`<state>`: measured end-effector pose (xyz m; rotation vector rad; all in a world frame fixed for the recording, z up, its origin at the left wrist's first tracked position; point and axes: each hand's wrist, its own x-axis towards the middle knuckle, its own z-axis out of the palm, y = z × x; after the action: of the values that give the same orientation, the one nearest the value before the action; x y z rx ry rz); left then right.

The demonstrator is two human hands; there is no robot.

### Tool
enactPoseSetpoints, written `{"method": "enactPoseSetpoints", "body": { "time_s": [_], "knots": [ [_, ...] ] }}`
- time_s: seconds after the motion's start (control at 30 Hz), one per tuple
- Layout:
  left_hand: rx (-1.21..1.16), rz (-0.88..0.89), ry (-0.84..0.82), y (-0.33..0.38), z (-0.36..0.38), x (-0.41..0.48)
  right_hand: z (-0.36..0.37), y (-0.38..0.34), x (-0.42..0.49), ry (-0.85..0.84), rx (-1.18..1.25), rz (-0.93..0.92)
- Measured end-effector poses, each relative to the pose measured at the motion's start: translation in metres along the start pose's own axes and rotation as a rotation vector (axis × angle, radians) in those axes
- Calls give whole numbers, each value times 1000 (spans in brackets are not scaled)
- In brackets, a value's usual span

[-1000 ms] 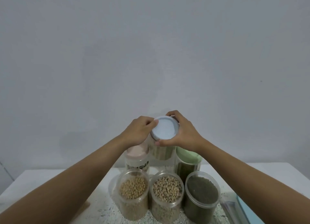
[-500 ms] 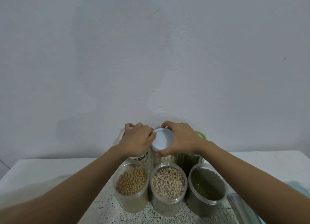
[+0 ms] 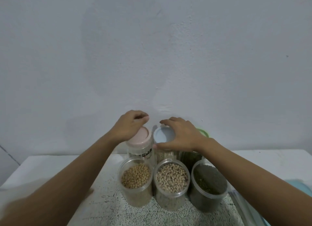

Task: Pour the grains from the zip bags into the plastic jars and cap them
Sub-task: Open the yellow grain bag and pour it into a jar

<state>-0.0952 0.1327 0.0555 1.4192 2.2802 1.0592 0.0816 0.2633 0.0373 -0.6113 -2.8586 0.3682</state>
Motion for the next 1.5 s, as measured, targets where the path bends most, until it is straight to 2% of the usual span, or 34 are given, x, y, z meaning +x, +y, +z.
{"method": "enactPoseSetpoints", "body": {
  "time_s": [0.07,0.13,0.27,0.33,0.47,0.73,0.83,0.9,1.03,1.1,1.2,1.3,1.4,1.5],
  "knots": [
    [-54,-79,74,-17,-8,-5,1,-14,4,58,-4,-30],
    [-131,-204,79,-36,-11,-12,5,-32,11,67,-14,-50],
    [-325,-407,-103,-53,-4,-37,20,-60,22,-29,-150,-75],
    [-391,-401,-103,-56,-3,-48,25,-68,24,-49,-148,-77],
    [-413,-316,37,-47,-19,-66,21,-81,22,36,2,-133],
    [-188,-151,422,-9,-74,-125,1,-136,-10,255,637,-240],
    [-188,-121,436,4,-79,-168,-5,-153,-33,225,771,-257],
    [-322,-134,342,0,-80,-197,-6,-157,-51,148,809,-246],
    [-407,-223,13,-31,-64,-246,7,-155,-85,-25,778,-223],
    [-438,-248,-56,-42,-47,-266,15,-153,-97,-75,734,-217],
    [-331,-233,-55,-47,-15,-288,29,-152,-115,-170,666,-201],
    [-424,-210,13,-41,15,-294,39,-152,-128,-260,585,-262],
    [-487,-195,100,-41,38,-296,38,-155,-134,-275,460,-300],
    [-483,-154,73,-37,51,-297,39,-168,-138,-245,325,-262]
  ]
}}
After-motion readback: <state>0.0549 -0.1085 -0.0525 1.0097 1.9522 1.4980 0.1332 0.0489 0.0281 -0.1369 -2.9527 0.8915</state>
